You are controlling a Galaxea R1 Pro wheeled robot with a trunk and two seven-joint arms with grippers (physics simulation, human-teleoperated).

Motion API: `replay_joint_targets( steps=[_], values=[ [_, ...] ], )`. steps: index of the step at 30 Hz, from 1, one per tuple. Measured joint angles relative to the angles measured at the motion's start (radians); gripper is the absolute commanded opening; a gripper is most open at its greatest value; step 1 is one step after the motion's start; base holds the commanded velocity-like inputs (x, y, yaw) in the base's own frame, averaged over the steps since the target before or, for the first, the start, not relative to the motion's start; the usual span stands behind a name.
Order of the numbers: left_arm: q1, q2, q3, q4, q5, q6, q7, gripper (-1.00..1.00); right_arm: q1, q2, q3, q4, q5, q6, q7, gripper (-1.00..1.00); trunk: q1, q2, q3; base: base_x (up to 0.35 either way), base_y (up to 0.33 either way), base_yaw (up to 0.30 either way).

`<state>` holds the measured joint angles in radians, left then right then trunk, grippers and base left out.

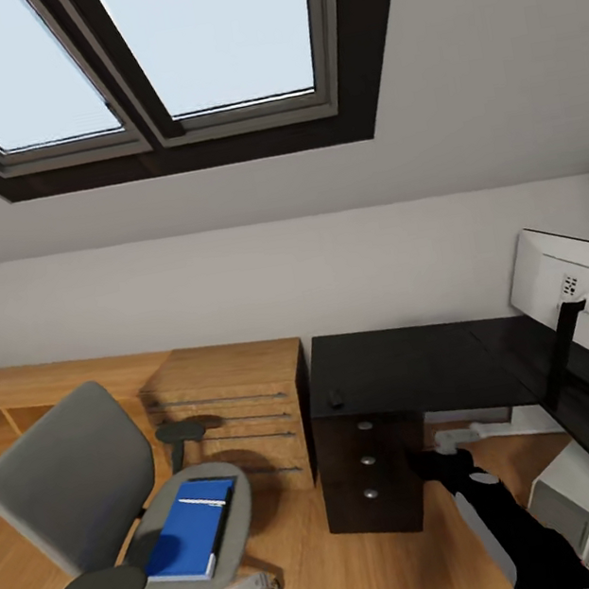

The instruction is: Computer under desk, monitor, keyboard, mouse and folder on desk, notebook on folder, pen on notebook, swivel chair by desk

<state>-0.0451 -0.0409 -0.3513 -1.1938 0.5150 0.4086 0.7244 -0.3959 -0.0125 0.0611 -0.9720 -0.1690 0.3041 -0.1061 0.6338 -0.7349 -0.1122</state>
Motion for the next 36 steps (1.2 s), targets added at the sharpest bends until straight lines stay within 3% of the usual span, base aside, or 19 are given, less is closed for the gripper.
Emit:
replay_joint_targets(
  steps=[7, 13, 14, 20, 26, 28, 36],
  values=[
    [0.0, 0.0, -0.002, 0.156, 0.001, -0.105, 0.0, 1.0, 0.085, -0.001, -0.001, 0.004, 0.002, -0.026, 0.001, 1.0, -0.015, 0.028, 0.015, 0.0, 0.0, -0.039],
    [0.0, 0.001, -0.002, 0.285, 0.001, -0.134, -0.002, 1.0, 0.132, -0.001, -0.001, 0.083, 0.003, -0.051, 0.007, 1.0, -0.015, 0.028, 0.015, 0.0, 0.0, -0.004],
    [0.0, 0.002, -0.001, 0.357, 0.002, -0.186, -0.004, 1.0, 0.14, 0.0, 0.002, 0.172, 0.004, -0.112, 0.009, 1.0, -0.015, 0.028, 0.015, 0.0, 0.0, 0.0],
    [0.0, 0.003, 0.0, 0.478, 0.004, -0.314, -0.027, 1.0, 0.143, 0.0, 0.026, 0.321, 0.005, -0.27, 0.009, 1.0, -0.015, 0.028, 0.015, 0.0, 0.0, 0.0],
    [0.0, 0.009, 0.004, 0.599, 0.001, -0.365, -0.099, 1.0, 0.144, 0.001, 0.047, 0.431, 0.007, -0.337, 0.009, 1.0, -0.015, 0.028, 0.015, 0.0, 0.0, 0.0],
    [0.0, 0.023, 0.009, 0.651, -0.003, -0.419, -0.133, 1.0, 0.144, 0.001, 0.076, 0.481, 0.006, -0.377, 0.007, 1.0, -0.015, 0.028, 0.015, 0.0, 0.0, 0.0],
    [0.0, 0.037, 0.009, 0.681, -0.001, -0.476, -0.157, 1.0, 0.144, 0.001, 0.107, 0.568, 0.008, -0.525, 0.004, 1.0, -0.015, 0.028, 0.015, 0.0, 0.0, 0.0]
  ],
)
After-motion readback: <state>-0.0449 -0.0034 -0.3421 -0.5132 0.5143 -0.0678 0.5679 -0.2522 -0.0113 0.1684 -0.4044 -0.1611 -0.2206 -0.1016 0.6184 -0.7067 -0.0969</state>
